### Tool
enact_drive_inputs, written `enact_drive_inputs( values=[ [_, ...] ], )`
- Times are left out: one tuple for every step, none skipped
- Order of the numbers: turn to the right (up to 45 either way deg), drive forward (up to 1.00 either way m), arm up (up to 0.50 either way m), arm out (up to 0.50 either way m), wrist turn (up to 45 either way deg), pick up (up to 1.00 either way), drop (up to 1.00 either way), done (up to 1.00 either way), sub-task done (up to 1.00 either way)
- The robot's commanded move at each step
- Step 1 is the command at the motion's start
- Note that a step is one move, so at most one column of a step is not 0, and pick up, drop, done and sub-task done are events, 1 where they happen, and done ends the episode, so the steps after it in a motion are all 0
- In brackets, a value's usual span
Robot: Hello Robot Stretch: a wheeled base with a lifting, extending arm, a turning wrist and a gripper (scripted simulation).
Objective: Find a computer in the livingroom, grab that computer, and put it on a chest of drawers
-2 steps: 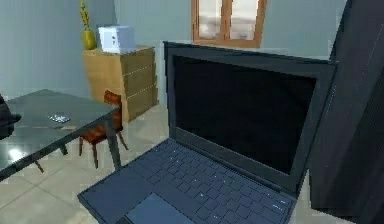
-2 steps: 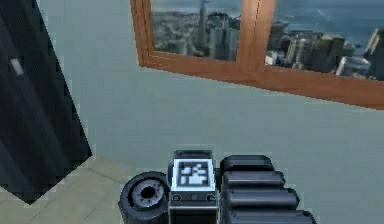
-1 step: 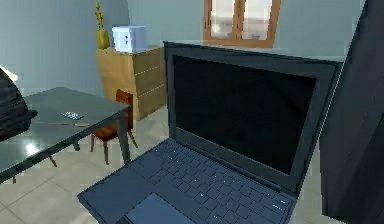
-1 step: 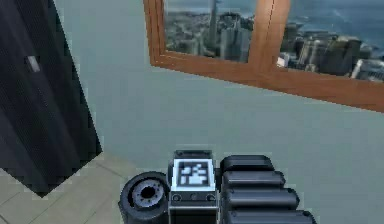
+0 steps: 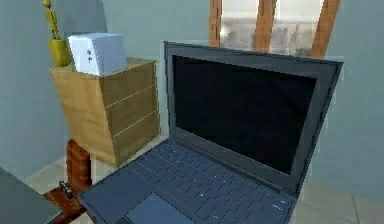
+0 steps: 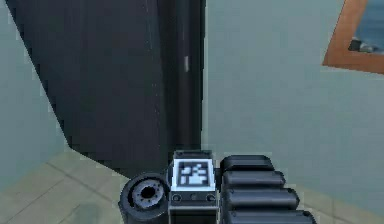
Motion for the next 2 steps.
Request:
enact_drive_inputs(
  values=[
    [0.0,0.50,0.00,0.00,0.0,0.00,0.00,0.00,0.00],
    [-6.0,0.00,0.00,0.00,0.0,0.00,0.00,0.00,0.00]
  ],
)
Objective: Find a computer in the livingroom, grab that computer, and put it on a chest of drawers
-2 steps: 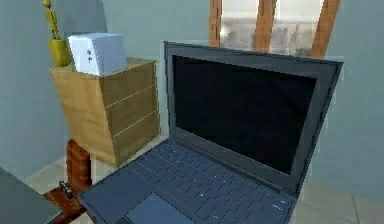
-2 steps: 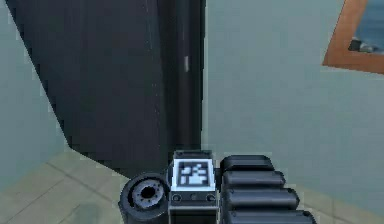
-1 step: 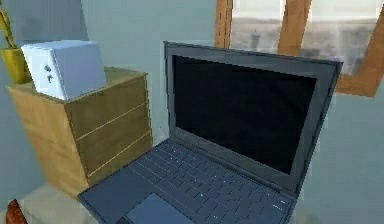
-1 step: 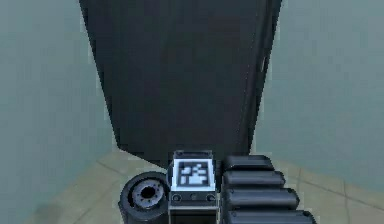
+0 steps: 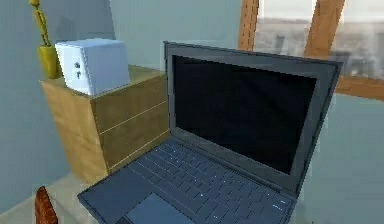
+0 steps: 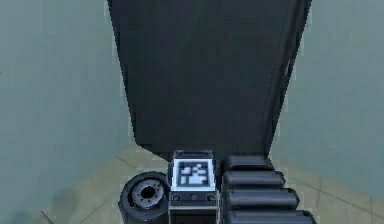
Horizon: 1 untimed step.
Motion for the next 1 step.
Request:
enact_drive_inputs(
  values=[
    [0.0,1.00,0.00,0.00,0.0,0.00,0.00,0.00,0.00]
  ],
)
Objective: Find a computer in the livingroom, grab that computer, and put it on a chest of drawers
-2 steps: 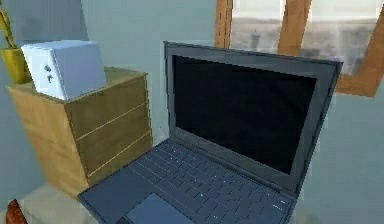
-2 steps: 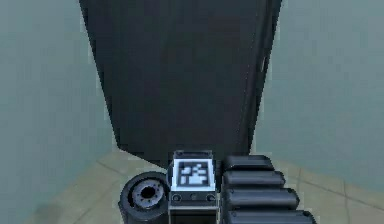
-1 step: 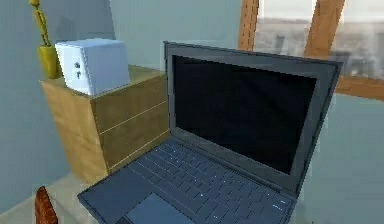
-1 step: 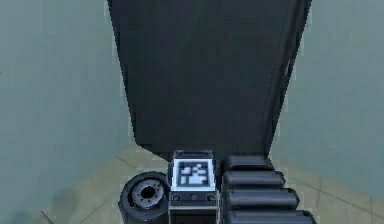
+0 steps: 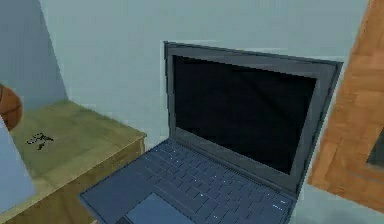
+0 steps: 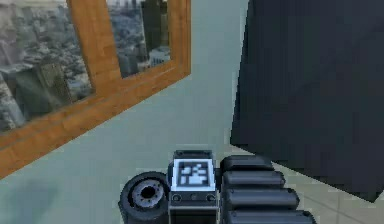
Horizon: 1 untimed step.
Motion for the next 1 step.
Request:
enact_drive_inputs(
  values=[
    [-9.0,0.00,0.00,0.00,0.0,0.00,0.00,0.00,0.00]
  ],
)
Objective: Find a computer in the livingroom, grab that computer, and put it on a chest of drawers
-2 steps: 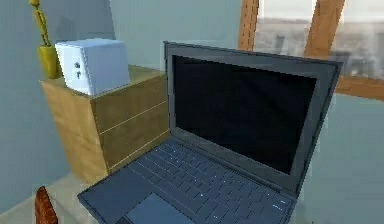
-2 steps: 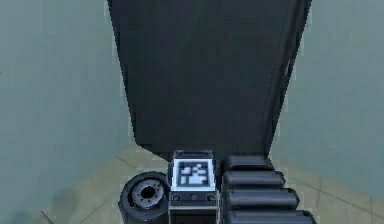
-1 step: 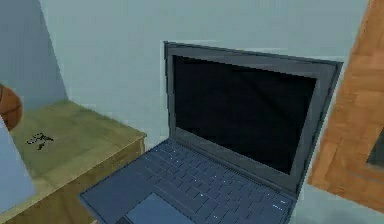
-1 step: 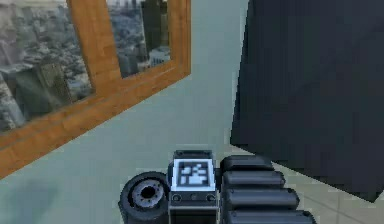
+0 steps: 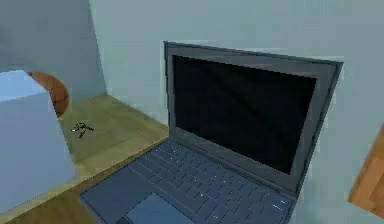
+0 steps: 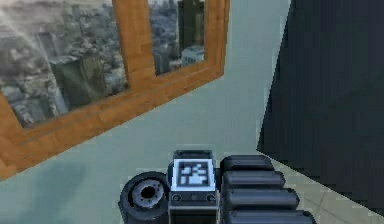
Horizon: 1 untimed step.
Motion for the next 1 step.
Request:
enact_drive_inputs(
  values=[
    [0.0,0.15,0.00,0.00,0.0,0.00,0.00,0.00,0.00]
  ],
)
